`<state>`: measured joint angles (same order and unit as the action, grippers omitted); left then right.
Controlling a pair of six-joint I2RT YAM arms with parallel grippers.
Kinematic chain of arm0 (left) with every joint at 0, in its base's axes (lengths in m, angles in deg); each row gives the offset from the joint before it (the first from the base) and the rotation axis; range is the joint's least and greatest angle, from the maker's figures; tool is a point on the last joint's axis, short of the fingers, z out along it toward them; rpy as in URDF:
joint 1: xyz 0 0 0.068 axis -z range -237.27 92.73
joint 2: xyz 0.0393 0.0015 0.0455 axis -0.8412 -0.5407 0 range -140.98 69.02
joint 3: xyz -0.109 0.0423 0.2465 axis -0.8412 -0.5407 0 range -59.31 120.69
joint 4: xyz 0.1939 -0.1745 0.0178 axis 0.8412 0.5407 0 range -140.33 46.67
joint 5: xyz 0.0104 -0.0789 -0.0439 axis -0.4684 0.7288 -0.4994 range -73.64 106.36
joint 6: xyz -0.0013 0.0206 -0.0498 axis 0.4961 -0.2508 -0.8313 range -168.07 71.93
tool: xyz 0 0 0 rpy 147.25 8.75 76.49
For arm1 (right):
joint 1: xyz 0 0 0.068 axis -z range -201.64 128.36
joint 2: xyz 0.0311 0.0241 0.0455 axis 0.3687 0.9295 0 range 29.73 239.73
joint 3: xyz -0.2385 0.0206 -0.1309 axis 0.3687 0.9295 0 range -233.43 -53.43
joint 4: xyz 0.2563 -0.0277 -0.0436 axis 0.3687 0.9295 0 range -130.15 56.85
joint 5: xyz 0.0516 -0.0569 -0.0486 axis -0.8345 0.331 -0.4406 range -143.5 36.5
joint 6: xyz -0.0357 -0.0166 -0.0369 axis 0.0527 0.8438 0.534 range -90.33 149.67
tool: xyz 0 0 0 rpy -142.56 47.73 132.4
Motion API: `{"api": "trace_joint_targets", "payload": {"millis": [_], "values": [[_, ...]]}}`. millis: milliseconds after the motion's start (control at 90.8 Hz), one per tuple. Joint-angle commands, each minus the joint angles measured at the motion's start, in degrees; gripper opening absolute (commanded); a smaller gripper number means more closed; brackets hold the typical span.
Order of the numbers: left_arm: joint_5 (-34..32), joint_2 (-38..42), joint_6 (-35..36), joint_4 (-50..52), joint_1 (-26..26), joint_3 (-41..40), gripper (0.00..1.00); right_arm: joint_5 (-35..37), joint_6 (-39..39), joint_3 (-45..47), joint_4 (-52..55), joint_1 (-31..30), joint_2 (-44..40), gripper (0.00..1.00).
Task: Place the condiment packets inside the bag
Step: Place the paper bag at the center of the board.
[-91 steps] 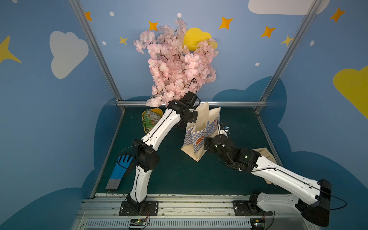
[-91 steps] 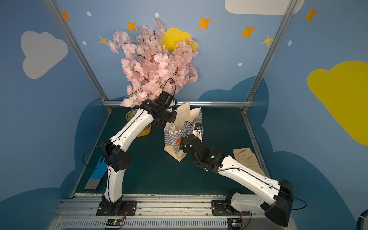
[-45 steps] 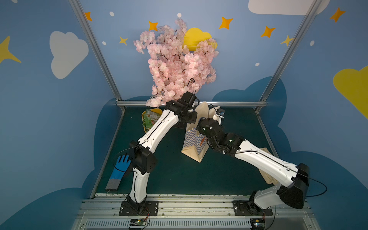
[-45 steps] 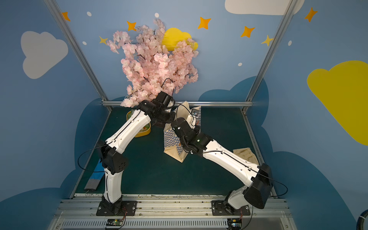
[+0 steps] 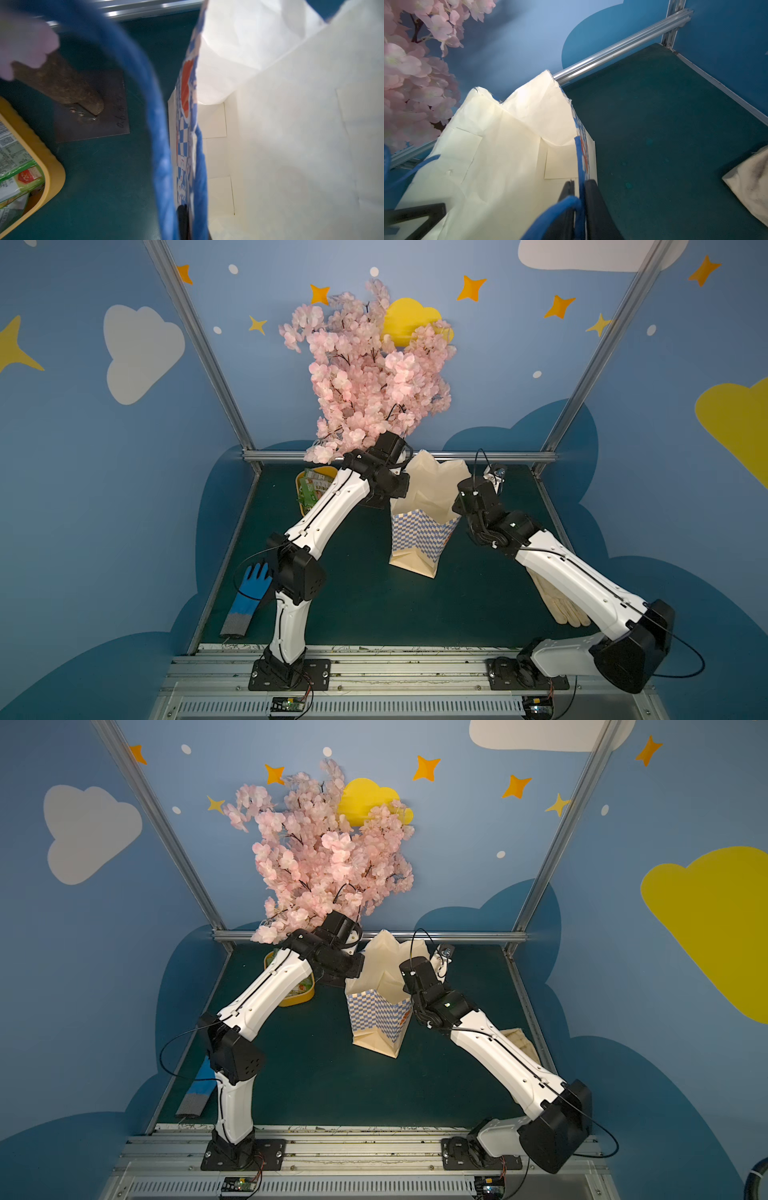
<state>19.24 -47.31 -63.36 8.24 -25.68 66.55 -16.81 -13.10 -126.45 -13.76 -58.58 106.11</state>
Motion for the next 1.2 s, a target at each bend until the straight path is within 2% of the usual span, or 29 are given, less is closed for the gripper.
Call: {"api": "trace_joint_targets", "payload": {"millis": [0, 297, 518, 738, 760, 826, 870, 991, 1134, 1189], "values": [[5.6, 0.4, 3.3, -1.4, 0.7, 1.1, 0.17, -7.8, 2.7, 1.4, -2.3, 3.2, -1.1, 0.16], [3.5, -0.4, 7.3, -3.6, 1.1, 1.9, 0.32, -16.0, 7.4, 1.1, -5.8, 7.1, 1.0, 0.17], [-0.6, 3.3, 8.7, -7.0, 0.6, 0.3, 0.46, -12.2, 9.6, -3.6, -4.7, 7.5, 2.0, 0.18], [-2.3, 8.2, 9.2, -11.6, -0.1, -6.9, 0.48, -10.3, 11.0, -4.2, -5.0, 7.9, 1.4, 0.18], [-2.2, 8.5, 9.3, -11.7, -0.2, -7.5, 0.48, -10.3, 10.9, -4.0, -4.8, 7.9, 1.4, 0.20], [-1.6, 9.6, 9.6, -12.0, -0.3, -9.6, 0.51, -10.2, 10.2, -3.0, -4.4, 8.0, 1.2, 0.39], [-0.9, 10.3, 9.8, -12.2, -0.3, -10.9, 0.55, -9.9, 9.6, -2.0, -4.4, 8.1, 0.9, 0.52], [1.8, 13.1, 10.7, -12.2, -0.3, -13.7, 0.69, -10.0, 9.1, -0.4, -5.0, 8.2, -0.7, 0.77], [3.9, 18.2, 12.2, -12.0, -0.4, -16.9, 0.85, -11.1, 9.9, 0.8, -6.1, 8.2, -4.7, 0.94], [4.6, 21.1, 13.0, -11.9, -0.7, -18.2, 0.91, -12.8, 10.8, 1.3, -7.2, 8.2, -6.6, 0.96]]}}
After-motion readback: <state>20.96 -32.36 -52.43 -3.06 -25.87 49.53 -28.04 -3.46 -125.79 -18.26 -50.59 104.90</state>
